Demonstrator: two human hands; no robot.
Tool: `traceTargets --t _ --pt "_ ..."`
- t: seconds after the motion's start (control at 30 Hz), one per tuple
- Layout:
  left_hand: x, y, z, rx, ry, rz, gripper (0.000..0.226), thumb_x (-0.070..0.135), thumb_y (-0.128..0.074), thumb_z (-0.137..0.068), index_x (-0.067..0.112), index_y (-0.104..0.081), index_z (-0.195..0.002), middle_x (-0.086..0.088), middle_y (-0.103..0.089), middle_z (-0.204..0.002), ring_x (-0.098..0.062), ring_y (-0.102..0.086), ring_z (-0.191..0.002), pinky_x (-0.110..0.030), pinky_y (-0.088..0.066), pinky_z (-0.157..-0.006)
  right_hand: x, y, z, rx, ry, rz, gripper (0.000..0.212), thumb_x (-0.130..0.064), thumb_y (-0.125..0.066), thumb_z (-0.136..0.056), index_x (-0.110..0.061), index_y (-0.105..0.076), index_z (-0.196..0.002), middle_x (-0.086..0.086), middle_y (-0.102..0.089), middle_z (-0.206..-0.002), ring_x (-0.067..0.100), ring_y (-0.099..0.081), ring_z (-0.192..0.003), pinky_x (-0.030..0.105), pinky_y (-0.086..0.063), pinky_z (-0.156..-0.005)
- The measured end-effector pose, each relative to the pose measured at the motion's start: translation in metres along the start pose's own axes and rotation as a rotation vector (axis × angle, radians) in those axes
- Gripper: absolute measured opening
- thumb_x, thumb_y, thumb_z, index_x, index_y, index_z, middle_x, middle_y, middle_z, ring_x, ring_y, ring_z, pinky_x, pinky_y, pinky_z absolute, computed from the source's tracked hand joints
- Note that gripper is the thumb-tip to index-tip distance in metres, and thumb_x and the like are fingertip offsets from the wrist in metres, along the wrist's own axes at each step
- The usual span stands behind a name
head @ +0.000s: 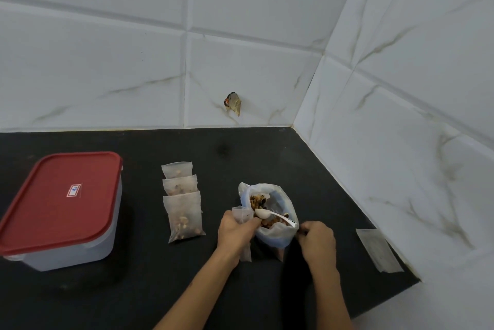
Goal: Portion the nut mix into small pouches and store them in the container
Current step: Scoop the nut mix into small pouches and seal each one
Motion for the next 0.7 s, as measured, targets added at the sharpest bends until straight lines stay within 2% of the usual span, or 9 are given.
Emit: traceTargets --t 0.1,0.23,0.33,0.43,0.53,0.7 --pt "0.001 0.001 0.001 0.007 -0.001 0.001 0.041 0.016 -0.072 -0.077 0.016 -0.055 -0.114 -0.007 -0.063 -0.105 -0.021 -0.062 -0.098 -0.042 -0.054 -0.088 -0.001 -0.002 0.001 -0.030 -0.020 -0.015 0.017 -0.015 -0.056 -0.090 -0.020 -0.070 -0.098 0.005 -0.065 -0.097 0.019 -0.057 -0.083 0.025 -0.044 -0.069" --pt "0.003 0.002 0.002 0.019 -0.023 -0.012 0.046 0.023 -0.077 -0.074 0.016 -0.054 -0.114 -0.006 -0.063 -0.105 -0.020 -0.062 -0.097 -0.043 -0.055 -0.087 0.004 0.006 0.001 0.056 -0.044 -0.168 0.017 -0.011 -0.061 -0.088 -0.017 -0.072 -0.099 0.006 -0.068 -0.102 0.020 -0.062 -0.095 0.027 -0.048 -0.079" --pt "0.006 0.002 0.003 0.017 -0.052 -0.039 0.054 0.034 -0.082 -0.070 0.019 -0.052 -0.113 -0.004 -0.062 -0.105 -0.018 -0.062 -0.096 -0.043 -0.055 -0.087 0.009 0.023 0.003 0.187 -0.074 -0.417 0.020 -0.008 -0.066 -0.085 -0.012 -0.070 -0.105 0.007 -0.068 -0.106 0.019 -0.061 -0.099 0.029 -0.047 -0.086" --pt "0.011 0.005 0.004 0.038 -0.084 -0.074 0.055 0.040 -0.083 -0.068 0.023 -0.048 -0.106 -0.002 -0.060 -0.102 -0.017 -0.061 -0.095 -0.040 -0.056 -0.085 -0.010 0.050 0.012 0.349 0.062 -0.589 0.022 -0.007 -0.066 -0.085 -0.009 -0.071 -0.106 0.006 -0.070 -0.103 0.011 -0.061 -0.088 0.019 -0.045 -0.080" --pt "0.017 0.008 0.006 0.073 -0.109 -0.114 0.057 0.043 -0.084 -0.065 0.025 -0.044 -0.101 0.001 -0.058 -0.097 -0.016 -0.061 -0.092 -0.038 -0.056 -0.083 -0.039 0.053 0.012 0.259 0.200 -0.605 0.023 -0.006 -0.063 -0.086 -0.012 -0.071 -0.106 0.001 -0.070 -0.100 0.004 -0.058 -0.082 0.008 -0.040 -0.067" --pt "0.020 0.011 0.008 0.083 -0.120 -0.132 0.054 0.042 -0.082 -0.068 0.026 -0.042 -0.100 0.001 -0.057 -0.094 -0.016 -0.060 -0.091 -0.039 -0.056 -0.084 -0.065 0.030 0.004 0.032 0.286 -0.513 0.031 0.001 -0.055 -0.088 -0.020 -0.073 -0.102 -0.007 -0.067 -0.099 0.000 -0.058 -0.088 0.006 -0.041 -0.065"
Point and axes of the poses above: each hand's wrist, its own z-axis away from the middle knuckle, its own y-axis out of the back of the hand, x = y × z, the point moved 9 cm from there along -z, towards the middle knuckle
